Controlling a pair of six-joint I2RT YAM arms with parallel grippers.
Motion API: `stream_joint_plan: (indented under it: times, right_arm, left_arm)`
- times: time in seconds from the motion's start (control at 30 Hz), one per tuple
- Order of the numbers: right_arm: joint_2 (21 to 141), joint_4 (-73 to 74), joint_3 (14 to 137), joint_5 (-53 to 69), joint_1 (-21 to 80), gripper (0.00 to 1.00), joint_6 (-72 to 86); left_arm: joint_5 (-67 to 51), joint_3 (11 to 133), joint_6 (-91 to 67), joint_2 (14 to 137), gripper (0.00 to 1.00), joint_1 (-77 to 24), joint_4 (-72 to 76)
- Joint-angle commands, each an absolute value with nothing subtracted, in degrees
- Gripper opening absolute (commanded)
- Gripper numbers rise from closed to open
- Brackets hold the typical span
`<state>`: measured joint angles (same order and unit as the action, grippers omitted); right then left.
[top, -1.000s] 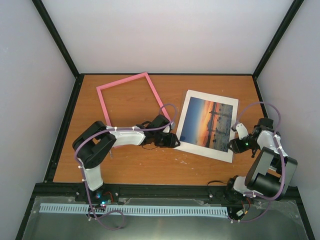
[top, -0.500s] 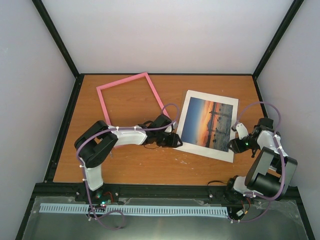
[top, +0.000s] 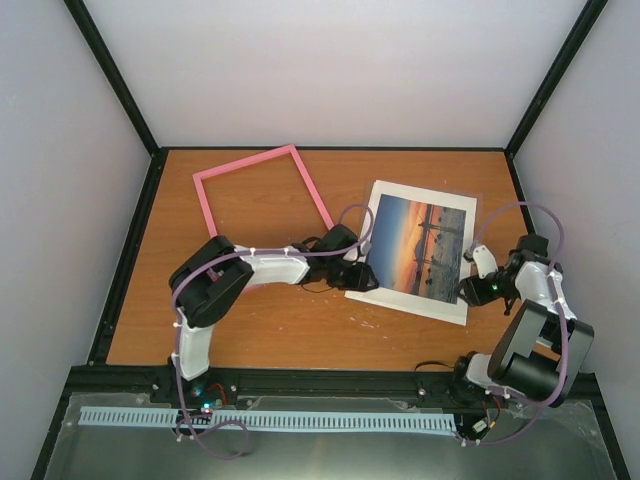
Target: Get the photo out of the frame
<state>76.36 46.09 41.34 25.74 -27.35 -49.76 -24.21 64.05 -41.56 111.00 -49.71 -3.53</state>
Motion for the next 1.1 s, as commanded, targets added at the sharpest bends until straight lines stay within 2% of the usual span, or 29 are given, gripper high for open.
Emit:
stream_joint_plan:
  times: [0.0, 0.23, 0.37, 0.53, 0.8, 0.93, 1.07]
  right_arm:
    - [73.4, 48.2, 43.7, 27.2, -27.5, 0.59, -50.3]
    - [74.2, 50.6, 46.2, 28.2, -27.5, 0.59, -50.5]
    - [74.1, 51.1, 47.6, 29.2, -27.5, 0.59, -50.3]
    - [75.6, 49.0, 47.1, 30.0, -27.4, 0.59, -50.1]
    - [79.4, 43.2, 43.9, 27.5, -27.5, 0.58, -50.0]
    - [82.2, 40.0, 42.1, 25.2, -27.5, 0.58, -49.5]
    - [83.9, 38.2, 40.8, 24.2, -27.5, 0.58, -49.3]
  left_arm:
    - [-26.0, 71.3, -37.1, 114.8, 0.46, -52.7, -3.7]
    - [-25.9, 84.8, -30.1, 122.7, 0.46, -57.5, -12.4]
    - [-23.8, 82.8, -25.5, 116.5, 0.52, -57.6, -13.5]
    - [-13.3, 79.6, -23.6, 109.7, 0.59, -56.3, -19.5]
    - [-14.3, 72.1, -31.4, 105.4, 0.59, -50.4, -19.4]
    - [-15.7, 73.3, -32.7, 108.1, 0.58, -50.2, -19.8]
    - [-12.0, 74.8, -34.7, 110.2, 0.58, -50.0, -22.0]
